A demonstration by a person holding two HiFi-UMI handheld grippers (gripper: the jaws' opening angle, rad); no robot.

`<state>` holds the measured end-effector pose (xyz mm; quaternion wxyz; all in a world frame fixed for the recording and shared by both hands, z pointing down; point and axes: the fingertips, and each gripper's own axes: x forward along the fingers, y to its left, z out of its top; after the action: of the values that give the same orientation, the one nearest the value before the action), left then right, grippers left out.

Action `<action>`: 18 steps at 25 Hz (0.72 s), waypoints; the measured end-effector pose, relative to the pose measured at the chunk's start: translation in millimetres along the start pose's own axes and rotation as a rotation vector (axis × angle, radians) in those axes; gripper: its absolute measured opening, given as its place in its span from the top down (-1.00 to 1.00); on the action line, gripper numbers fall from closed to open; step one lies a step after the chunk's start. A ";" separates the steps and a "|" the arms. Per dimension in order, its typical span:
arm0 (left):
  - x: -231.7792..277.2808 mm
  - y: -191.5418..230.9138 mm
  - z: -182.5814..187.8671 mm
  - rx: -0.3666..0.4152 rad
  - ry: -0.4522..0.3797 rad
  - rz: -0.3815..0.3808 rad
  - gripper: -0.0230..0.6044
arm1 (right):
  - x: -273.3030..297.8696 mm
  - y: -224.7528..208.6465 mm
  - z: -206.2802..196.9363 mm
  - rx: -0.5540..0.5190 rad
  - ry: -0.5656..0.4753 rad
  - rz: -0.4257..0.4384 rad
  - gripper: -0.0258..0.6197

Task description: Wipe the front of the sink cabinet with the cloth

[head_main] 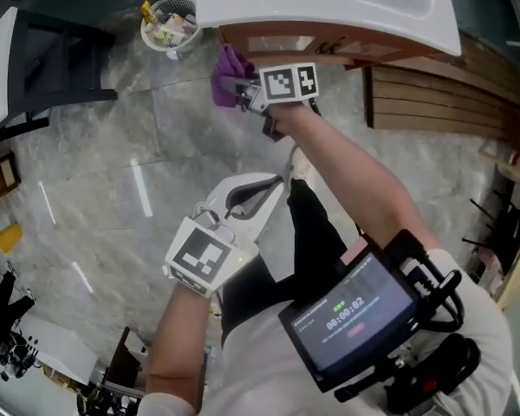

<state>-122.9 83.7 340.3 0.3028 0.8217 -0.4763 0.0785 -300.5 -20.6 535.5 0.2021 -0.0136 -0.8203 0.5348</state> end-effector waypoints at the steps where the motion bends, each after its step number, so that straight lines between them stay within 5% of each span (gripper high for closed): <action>1: 7.3 1.5 1.9 -0.001 0.004 -0.001 0.92 | 1.8 -5.5 6.9 0.006 -0.006 0.003 0.73; 18: 82.1 -4.8 21.4 0.024 0.064 -0.072 0.92 | -86.9 -66.4 57.0 0.023 -0.099 -0.053 0.73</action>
<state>-78.6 12.8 355.3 0.3105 0.8391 -0.4355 0.0994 -227.6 -119.3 546.8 0.1754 0.0370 -0.8232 0.5388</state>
